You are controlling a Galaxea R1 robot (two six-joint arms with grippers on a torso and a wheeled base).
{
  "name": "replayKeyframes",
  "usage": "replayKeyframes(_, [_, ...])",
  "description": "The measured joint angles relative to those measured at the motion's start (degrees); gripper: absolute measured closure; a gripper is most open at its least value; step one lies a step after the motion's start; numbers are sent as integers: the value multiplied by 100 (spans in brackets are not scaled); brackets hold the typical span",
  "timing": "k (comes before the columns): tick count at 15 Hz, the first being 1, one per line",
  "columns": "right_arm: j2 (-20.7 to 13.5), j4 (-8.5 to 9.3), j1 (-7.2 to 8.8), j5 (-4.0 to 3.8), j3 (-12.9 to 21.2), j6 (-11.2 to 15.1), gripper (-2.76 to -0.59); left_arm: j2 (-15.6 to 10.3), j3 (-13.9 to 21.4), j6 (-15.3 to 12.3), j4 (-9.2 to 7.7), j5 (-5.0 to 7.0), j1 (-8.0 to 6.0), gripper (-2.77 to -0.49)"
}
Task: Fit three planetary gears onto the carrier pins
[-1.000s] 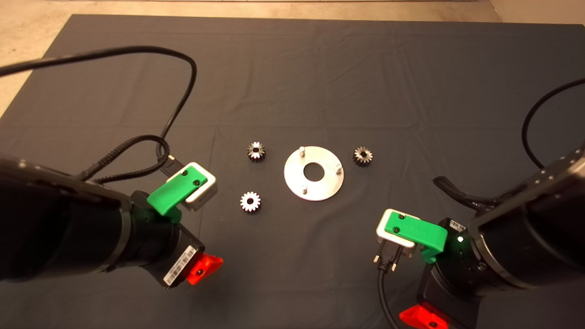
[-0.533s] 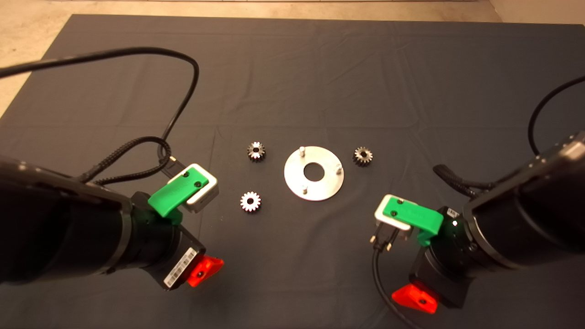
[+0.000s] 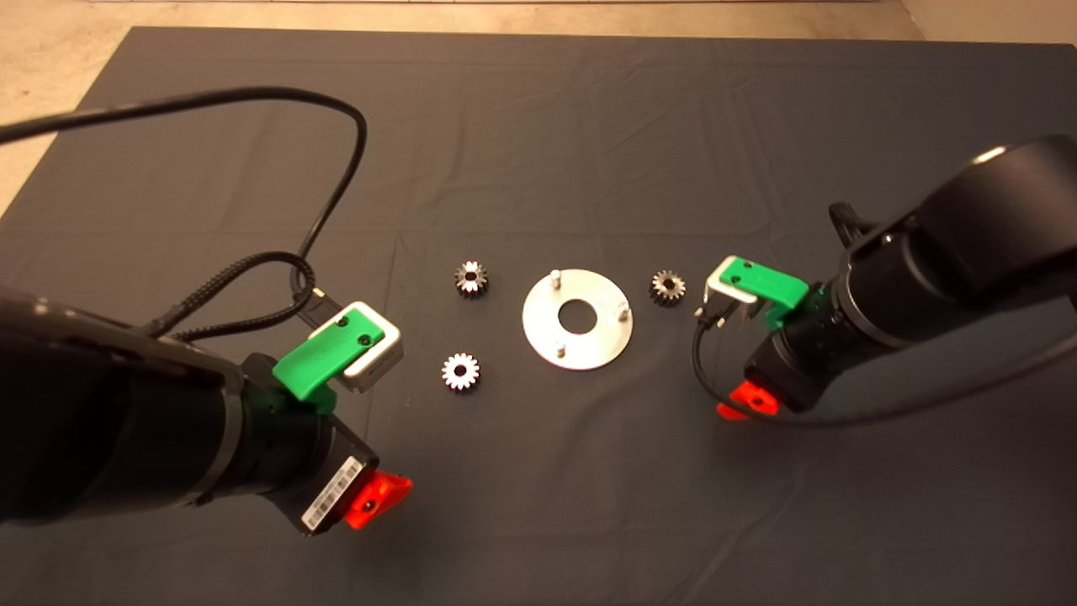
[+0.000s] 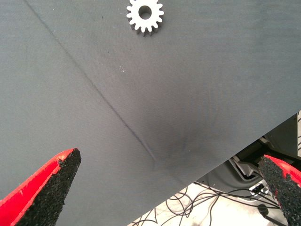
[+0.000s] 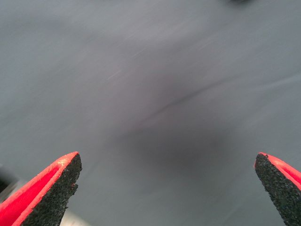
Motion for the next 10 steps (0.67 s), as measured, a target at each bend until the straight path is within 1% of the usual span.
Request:
replayKeyframes(1, [-15, -104, -46, 2, -191, -110, -271, 0, 0, 0, 0, 0, 1, -277])
replayKeyframes(3, [-50, -232, -71, 6, -441, -274, -265, 2, 0, 0, 0, 0, 1, -277])
replayKeyframes(4, [-61, -277, -78, 5, -549, -316, -258, 2, 0, 0, 0, 2, 0, -277])
replayKeyframes(6, [-61, -355, -94, 6, -684, -367, -254, 2, 0, 0, 0, 2, 0, -277])
replayKeyframes(7, [-56, -434, -144, 6, -807, -406, -240, 1, 0, 0, 0, 0, 0, -277])
replayKeyframes(9, [-52, -573, -239, 6, -959, -465, -240, 2, 0, 0, 0, 0, 0, -277])
replayKeyframes(10, [-39, -655, -309, 6, -1043, -486, -230, 13, 0, 0, 0, 2, 0, -277])
